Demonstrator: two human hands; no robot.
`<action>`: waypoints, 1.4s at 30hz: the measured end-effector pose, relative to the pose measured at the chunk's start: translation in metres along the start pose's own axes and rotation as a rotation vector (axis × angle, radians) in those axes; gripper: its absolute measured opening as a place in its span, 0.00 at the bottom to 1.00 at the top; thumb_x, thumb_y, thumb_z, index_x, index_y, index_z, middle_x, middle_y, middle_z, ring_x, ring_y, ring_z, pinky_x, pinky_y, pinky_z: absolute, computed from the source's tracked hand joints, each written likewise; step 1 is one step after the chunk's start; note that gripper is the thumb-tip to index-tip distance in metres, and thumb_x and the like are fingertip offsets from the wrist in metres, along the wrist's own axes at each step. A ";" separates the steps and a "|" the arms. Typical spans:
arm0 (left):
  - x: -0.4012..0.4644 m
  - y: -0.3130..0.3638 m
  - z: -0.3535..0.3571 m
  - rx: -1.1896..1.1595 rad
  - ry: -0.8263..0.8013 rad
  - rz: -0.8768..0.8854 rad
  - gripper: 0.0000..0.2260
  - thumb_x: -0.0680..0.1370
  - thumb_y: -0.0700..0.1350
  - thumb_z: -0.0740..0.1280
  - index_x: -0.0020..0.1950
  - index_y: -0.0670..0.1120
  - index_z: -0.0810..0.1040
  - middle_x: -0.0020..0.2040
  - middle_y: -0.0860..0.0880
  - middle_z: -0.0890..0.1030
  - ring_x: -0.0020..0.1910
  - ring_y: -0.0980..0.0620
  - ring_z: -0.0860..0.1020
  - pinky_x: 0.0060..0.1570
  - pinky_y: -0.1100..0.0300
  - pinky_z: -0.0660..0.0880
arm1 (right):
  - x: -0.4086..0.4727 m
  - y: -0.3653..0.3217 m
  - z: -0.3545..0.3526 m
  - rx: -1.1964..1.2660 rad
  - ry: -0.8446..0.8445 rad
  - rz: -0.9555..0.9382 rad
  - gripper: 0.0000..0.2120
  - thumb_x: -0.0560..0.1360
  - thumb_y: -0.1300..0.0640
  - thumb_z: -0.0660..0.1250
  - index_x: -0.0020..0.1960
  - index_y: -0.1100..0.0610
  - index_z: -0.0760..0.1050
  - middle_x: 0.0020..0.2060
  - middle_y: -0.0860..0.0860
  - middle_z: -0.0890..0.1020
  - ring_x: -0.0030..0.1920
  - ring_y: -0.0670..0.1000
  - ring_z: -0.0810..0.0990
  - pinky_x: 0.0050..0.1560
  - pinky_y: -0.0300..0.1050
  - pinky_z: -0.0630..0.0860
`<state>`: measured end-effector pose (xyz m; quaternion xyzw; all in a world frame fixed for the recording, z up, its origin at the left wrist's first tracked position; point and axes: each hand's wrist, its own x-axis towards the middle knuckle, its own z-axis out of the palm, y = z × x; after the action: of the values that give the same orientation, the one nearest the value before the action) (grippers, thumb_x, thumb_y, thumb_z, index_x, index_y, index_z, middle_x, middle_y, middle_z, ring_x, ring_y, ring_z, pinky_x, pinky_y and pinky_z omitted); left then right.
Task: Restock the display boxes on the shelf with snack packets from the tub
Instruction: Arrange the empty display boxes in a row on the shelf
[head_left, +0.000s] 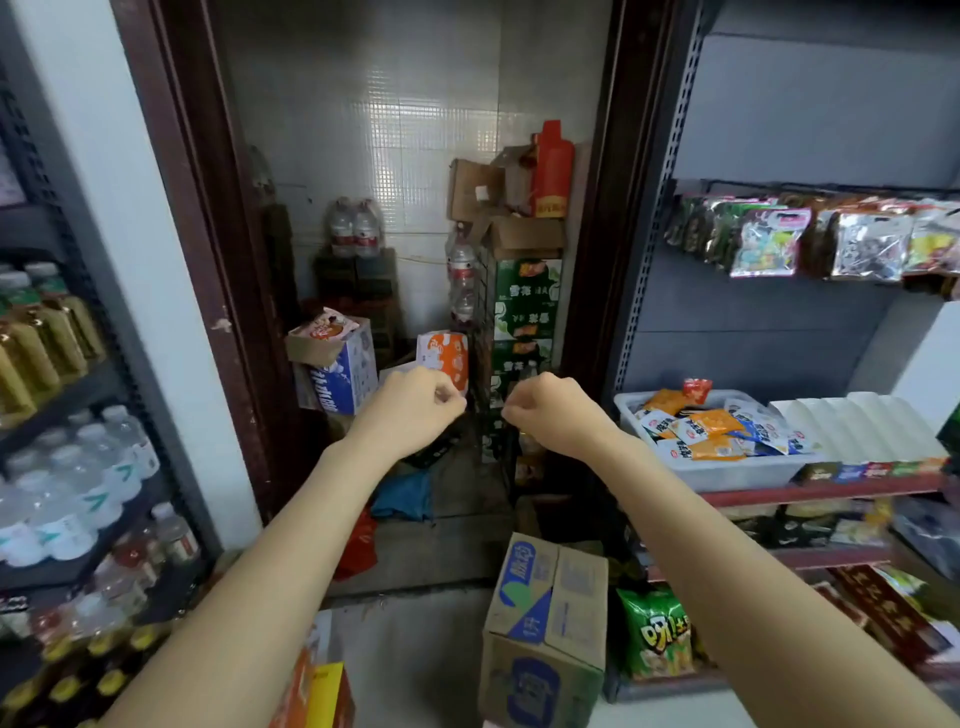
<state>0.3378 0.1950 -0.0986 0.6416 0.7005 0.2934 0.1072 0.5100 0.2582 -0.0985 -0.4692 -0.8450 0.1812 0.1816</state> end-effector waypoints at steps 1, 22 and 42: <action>0.009 0.006 0.009 -0.012 -0.010 0.002 0.08 0.76 0.51 0.63 0.45 0.52 0.81 0.44 0.51 0.83 0.44 0.51 0.80 0.49 0.50 0.78 | 0.003 0.013 -0.004 0.002 0.006 0.005 0.12 0.78 0.54 0.62 0.51 0.60 0.80 0.45 0.56 0.83 0.45 0.56 0.81 0.49 0.54 0.80; 0.235 0.183 0.253 -0.132 -0.198 0.110 0.08 0.78 0.48 0.63 0.45 0.51 0.82 0.40 0.53 0.83 0.40 0.52 0.80 0.45 0.49 0.79 | 0.087 0.332 -0.107 -0.034 0.065 0.237 0.09 0.74 0.58 0.61 0.39 0.59 0.77 0.26 0.51 0.73 0.28 0.50 0.68 0.29 0.42 0.65; 0.346 0.215 0.447 -0.193 -0.371 -0.198 0.10 0.79 0.43 0.62 0.48 0.41 0.82 0.43 0.53 0.75 0.44 0.54 0.75 0.42 0.64 0.68 | 0.188 0.554 -0.096 -0.056 -0.215 0.235 0.13 0.75 0.62 0.58 0.32 0.57 0.71 0.29 0.53 0.73 0.30 0.53 0.70 0.29 0.43 0.66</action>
<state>0.6996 0.6512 -0.2617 0.5994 0.6971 0.2242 0.3232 0.8659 0.7060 -0.2538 -0.5477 -0.8035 0.2266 0.0546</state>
